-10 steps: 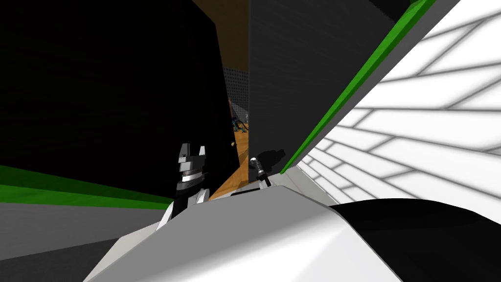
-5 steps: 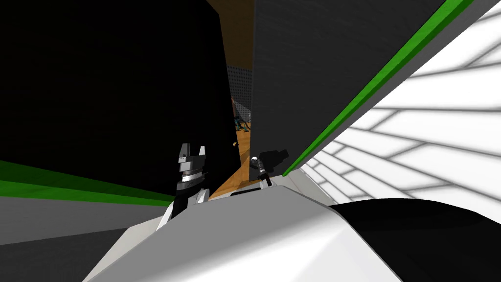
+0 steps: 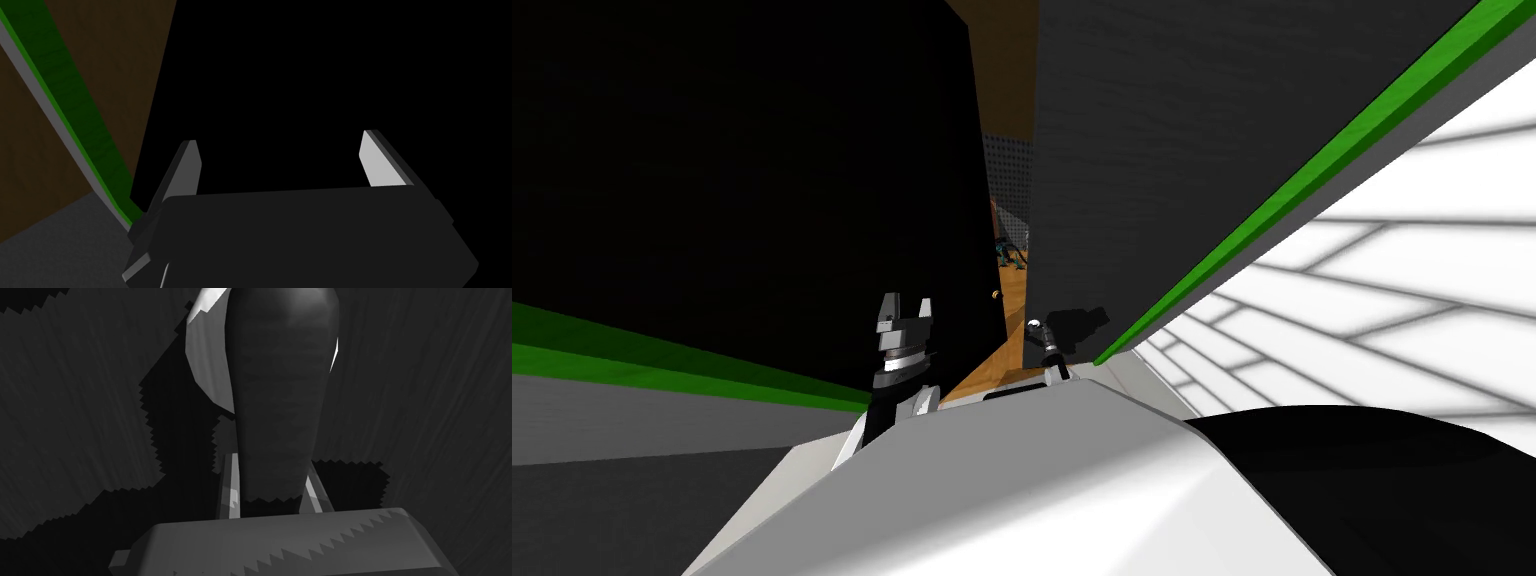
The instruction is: Push the door open
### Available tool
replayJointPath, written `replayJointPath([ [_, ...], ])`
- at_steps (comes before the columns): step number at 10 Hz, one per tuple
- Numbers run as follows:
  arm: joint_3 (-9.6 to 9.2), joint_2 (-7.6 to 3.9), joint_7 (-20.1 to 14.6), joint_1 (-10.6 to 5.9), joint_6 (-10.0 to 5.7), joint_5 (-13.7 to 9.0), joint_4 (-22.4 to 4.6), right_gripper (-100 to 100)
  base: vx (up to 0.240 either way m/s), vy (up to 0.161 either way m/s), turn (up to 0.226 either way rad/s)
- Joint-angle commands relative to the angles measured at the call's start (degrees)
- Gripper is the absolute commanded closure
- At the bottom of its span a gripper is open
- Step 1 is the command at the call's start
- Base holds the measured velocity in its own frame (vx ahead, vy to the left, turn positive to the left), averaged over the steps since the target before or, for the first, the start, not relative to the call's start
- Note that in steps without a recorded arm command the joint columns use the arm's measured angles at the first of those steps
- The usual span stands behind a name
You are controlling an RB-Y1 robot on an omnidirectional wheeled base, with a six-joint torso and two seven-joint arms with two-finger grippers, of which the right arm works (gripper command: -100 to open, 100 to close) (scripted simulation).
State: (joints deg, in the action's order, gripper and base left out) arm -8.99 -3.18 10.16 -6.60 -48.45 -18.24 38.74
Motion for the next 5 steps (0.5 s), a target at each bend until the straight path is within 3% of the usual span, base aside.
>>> replayJointPath([
  [1, 2.01, -0.66, 1.58, -0.71, -1.41, -1.99, -0.11, 100, 0.051, -0.026, 0.197],
  [3, 2.98, -0.63, 2.56, -0.90, -1.88, -3.24, -0.34, 100, 0.062, -0.026, 0.133],
  [5, 2.98, -0.63, 2.56, -0.90, -1.88, -3.24, -0.34, 100, 0.018, -0.011, -0.001],
])
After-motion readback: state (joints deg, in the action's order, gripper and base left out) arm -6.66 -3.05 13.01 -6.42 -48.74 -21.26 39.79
